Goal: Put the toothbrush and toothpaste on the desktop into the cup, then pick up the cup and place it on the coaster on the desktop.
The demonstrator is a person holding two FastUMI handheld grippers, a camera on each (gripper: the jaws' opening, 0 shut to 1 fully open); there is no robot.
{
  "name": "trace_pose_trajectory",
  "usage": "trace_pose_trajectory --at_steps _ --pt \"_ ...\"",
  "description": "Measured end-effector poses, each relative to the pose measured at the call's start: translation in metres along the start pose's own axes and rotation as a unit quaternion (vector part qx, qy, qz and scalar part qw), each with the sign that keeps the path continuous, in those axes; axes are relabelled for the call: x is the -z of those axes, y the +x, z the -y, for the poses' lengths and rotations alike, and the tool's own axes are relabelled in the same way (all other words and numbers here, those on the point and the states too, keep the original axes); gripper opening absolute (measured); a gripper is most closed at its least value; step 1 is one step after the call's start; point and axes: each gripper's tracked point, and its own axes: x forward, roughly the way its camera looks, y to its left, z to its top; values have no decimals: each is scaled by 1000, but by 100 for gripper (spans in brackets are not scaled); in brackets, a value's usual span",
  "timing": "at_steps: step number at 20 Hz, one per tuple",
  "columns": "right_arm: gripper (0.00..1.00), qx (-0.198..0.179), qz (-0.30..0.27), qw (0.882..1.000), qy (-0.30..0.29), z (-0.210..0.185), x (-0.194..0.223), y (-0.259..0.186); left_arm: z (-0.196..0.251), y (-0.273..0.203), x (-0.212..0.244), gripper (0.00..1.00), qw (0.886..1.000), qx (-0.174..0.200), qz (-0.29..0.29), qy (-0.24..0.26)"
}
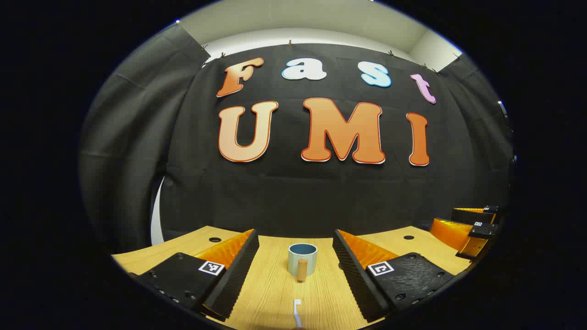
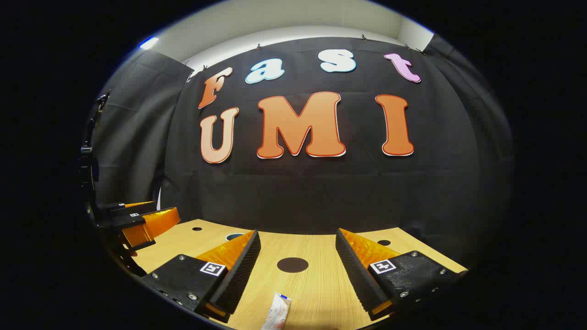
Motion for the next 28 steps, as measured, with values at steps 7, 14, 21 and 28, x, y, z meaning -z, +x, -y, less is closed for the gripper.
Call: trace_pose_trajectory --at_steps 7,14,21,28 --pt "99 -1 -2 1000 2 1 1 0 0 -2 1 97 1000 2 2 5" --pt "99 -1 -7 1000 0 0 5 0 1 -1 4 97 1000 2 -3 6" --pt "99 -3 -14 1000 0 0 13 0 4 1 17 97 1000 4 -20 9" --pt "99 -9 -35 999 2 -1 30 -1 7 1 36 97 998 7 -52 16"
